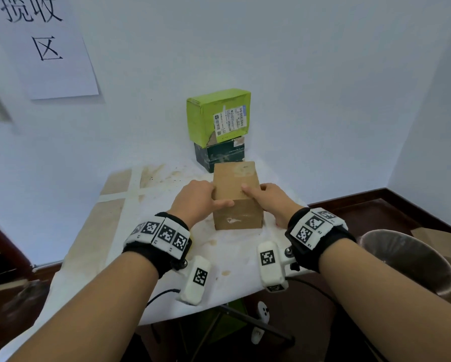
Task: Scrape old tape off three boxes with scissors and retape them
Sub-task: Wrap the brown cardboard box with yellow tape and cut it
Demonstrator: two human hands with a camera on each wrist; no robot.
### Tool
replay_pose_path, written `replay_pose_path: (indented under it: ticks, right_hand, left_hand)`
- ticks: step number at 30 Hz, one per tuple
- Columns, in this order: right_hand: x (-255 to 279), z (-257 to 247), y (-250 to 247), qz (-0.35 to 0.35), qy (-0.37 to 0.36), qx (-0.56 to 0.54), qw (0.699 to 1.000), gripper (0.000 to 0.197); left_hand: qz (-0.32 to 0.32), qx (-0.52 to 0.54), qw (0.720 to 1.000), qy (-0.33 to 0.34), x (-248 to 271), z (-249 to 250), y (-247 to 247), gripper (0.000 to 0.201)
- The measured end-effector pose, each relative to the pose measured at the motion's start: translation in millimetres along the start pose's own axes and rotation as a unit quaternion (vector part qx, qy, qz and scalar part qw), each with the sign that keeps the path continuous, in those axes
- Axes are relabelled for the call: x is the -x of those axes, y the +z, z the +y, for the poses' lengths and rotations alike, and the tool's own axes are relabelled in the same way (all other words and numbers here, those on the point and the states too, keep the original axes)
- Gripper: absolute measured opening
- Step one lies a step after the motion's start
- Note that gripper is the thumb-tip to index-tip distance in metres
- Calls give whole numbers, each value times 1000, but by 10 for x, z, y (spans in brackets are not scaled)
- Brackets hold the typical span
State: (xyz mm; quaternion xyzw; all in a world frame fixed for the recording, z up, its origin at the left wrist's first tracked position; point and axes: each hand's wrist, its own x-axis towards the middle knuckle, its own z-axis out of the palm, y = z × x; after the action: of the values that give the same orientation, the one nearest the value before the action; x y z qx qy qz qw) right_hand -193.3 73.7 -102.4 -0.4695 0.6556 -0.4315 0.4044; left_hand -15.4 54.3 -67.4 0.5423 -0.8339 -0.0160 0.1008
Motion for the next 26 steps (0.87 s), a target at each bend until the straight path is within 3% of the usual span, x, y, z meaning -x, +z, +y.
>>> replay_pose_path:
  ticks: [18, 26]
  right_hand:
    - [35, -79, 91, 14, 62, -107, 992, 54]
    - [37, -57, 103, 21, 52, -114, 992, 53]
  left_hand:
    - [17, -12, 1000, 15, -74, -63, 40, 55]
    - [19, -25, 999, 15, -64, -58, 38, 55]
